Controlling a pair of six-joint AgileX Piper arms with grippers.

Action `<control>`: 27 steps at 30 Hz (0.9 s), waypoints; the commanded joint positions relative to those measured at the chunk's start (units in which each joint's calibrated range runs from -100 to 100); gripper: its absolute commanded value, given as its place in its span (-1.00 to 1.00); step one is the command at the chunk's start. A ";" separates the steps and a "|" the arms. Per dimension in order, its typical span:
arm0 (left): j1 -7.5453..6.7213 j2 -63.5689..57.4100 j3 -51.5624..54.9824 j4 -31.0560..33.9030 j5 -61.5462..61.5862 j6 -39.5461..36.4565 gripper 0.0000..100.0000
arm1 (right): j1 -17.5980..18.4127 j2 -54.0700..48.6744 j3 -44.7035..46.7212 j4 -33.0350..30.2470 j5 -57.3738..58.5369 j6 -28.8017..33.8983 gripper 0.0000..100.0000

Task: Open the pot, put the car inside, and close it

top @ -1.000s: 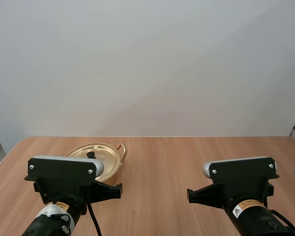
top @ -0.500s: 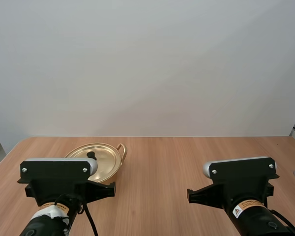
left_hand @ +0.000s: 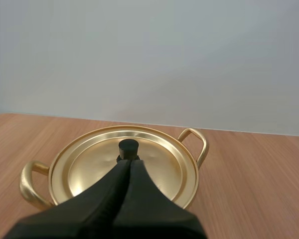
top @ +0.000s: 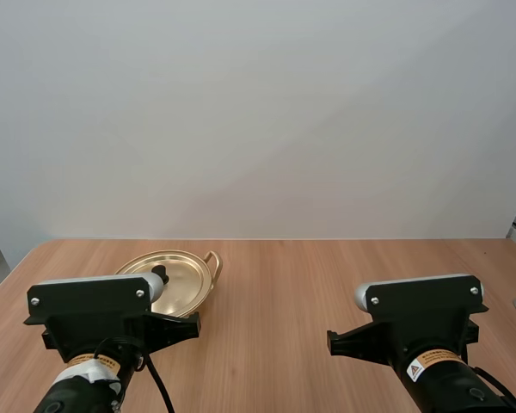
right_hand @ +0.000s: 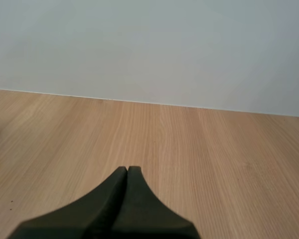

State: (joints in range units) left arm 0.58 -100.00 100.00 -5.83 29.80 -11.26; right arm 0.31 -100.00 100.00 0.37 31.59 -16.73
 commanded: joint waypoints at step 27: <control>-2.04 0.00 0.00 -0.08 -0.15 0.01 -1.00 | -0.06 0.00 0.00 -0.05 -0.09 -0.02 -1.00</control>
State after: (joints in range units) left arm -1.48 -100.00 100.00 -5.83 29.72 -11.26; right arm 0.31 -100.00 100.00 0.37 31.59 -16.73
